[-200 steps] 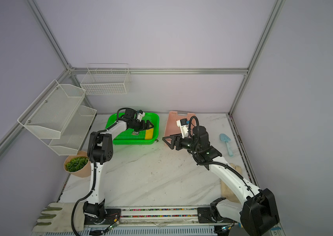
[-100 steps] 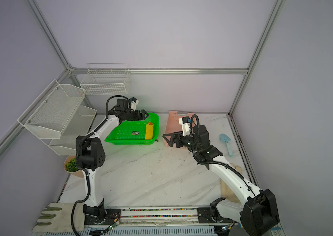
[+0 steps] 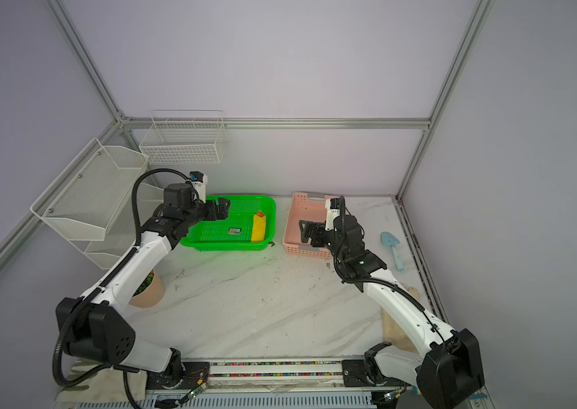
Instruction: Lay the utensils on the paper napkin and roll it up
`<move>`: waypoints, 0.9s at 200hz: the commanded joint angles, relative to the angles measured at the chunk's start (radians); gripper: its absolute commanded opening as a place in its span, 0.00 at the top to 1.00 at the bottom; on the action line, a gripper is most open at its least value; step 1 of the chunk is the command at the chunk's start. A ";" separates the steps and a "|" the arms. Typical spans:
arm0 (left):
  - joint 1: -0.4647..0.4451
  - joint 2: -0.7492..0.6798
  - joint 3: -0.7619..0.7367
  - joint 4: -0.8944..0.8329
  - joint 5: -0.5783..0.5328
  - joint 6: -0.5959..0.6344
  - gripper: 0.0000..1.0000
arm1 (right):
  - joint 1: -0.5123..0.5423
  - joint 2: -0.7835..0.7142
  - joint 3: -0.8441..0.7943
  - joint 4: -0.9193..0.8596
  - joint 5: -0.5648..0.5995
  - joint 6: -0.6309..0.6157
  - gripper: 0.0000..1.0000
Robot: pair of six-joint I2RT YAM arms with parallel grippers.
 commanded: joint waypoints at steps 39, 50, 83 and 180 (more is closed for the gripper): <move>-0.035 -0.348 -0.387 0.090 -0.295 0.021 0.00 | -0.005 -0.111 -0.079 -0.023 0.489 -0.057 0.08; -0.046 -0.395 -0.467 0.094 -0.330 -0.008 0.00 | -0.004 -0.137 -0.124 0.002 0.539 -0.086 0.08; -0.105 -0.527 -0.703 0.201 -0.492 -0.010 0.00 | -0.004 -0.265 -0.295 0.113 0.632 -0.168 0.11; -0.119 -0.521 -0.899 0.301 -0.672 0.012 0.00 | -0.005 -0.376 -0.683 0.431 0.760 -0.249 0.07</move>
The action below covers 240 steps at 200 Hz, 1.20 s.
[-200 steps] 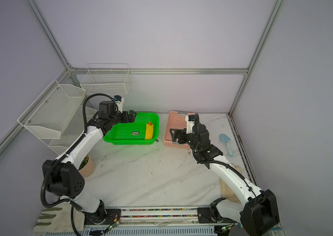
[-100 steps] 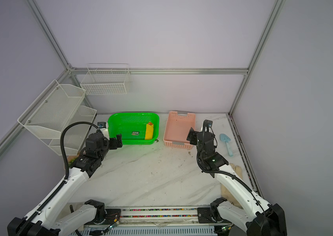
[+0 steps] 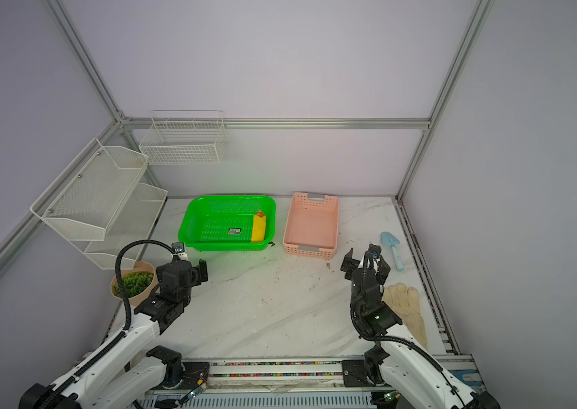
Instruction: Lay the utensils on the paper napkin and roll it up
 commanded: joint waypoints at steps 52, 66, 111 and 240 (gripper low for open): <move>-0.005 0.043 -0.168 0.260 -0.071 0.013 0.00 | -0.003 0.199 -0.081 0.349 0.147 -0.034 0.05; -0.005 0.061 -0.161 0.277 -0.100 -0.004 0.00 | -0.006 0.229 -0.092 0.418 0.150 -0.060 0.05; 0.000 0.175 -0.159 0.476 -0.142 0.055 0.00 | -0.009 0.359 -0.118 0.685 0.168 -0.131 0.06; 0.138 0.400 -0.220 1.051 -0.008 0.160 0.00 | -0.119 0.665 -0.183 1.254 0.014 -0.176 0.03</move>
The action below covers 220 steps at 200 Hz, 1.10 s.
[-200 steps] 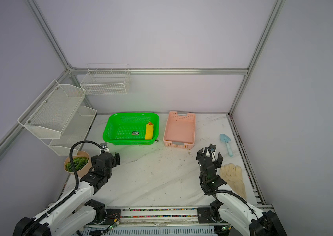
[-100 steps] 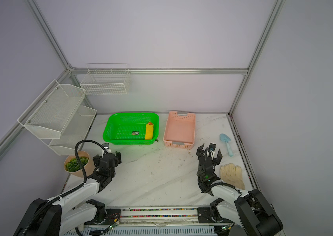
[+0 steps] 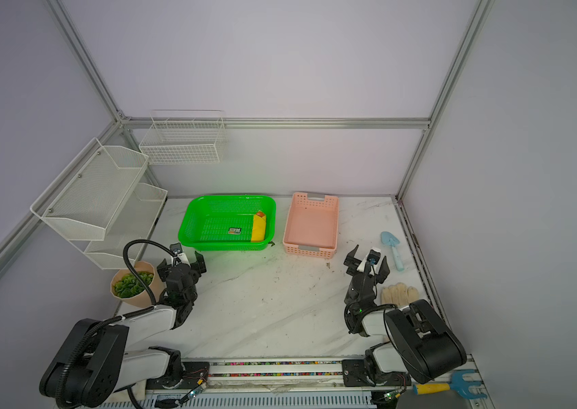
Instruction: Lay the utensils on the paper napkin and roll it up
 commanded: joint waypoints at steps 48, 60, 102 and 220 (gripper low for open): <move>0.034 0.107 -0.051 0.349 0.045 0.050 0.00 | -0.041 0.165 -0.004 0.334 -0.044 -0.026 0.03; 0.042 0.177 -0.074 0.456 0.043 0.048 0.00 | -0.042 0.196 0.000 0.368 -0.045 -0.030 0.03; 0.046 0.278 -0.120 0.670 0.078 0.081 0.00 | -0.066 0.323 0.027 0.474 -0.074 -0.034 0.03; 0.051 0.336 -0.167 0.761 0.266 0.118 0.00 | -0.080 0.471 0.094 0.475 -0.284 -0.108 0.03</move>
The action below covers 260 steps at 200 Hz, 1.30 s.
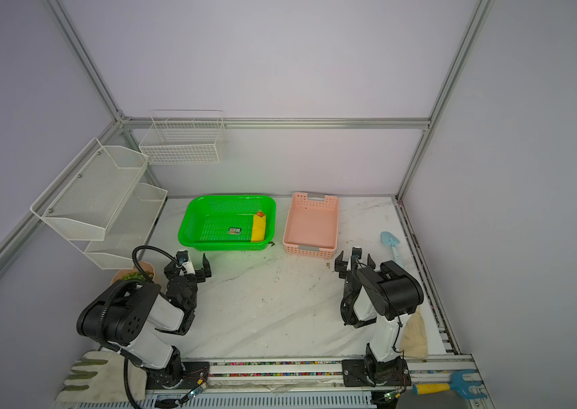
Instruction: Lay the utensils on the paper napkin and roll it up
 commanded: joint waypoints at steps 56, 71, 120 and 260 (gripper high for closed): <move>0.023 0.039 0.046 0.083 0.012 0.035 0.00 | -0.105 -0.044 0.145 -0.021 -0.008 0.093 0.03; 0.028 -0.004 0.093 -0.077 0.016 0.017 0.00 | -0.136 -0.057 0.237 -0.226 -0.037 0.134 0.03; 0.161 -0.061 0.260 -0.502 0.288 -0.070 0.00 | -0.153 -0.064 0.227 -0.210 -0.056 0.126 0.03; 0.164 -0.059 0.245 -0.471 0.289 -0.066 0.00 | -0.153 -0.063 0.228 -0.208 -0.056 0.121 0.03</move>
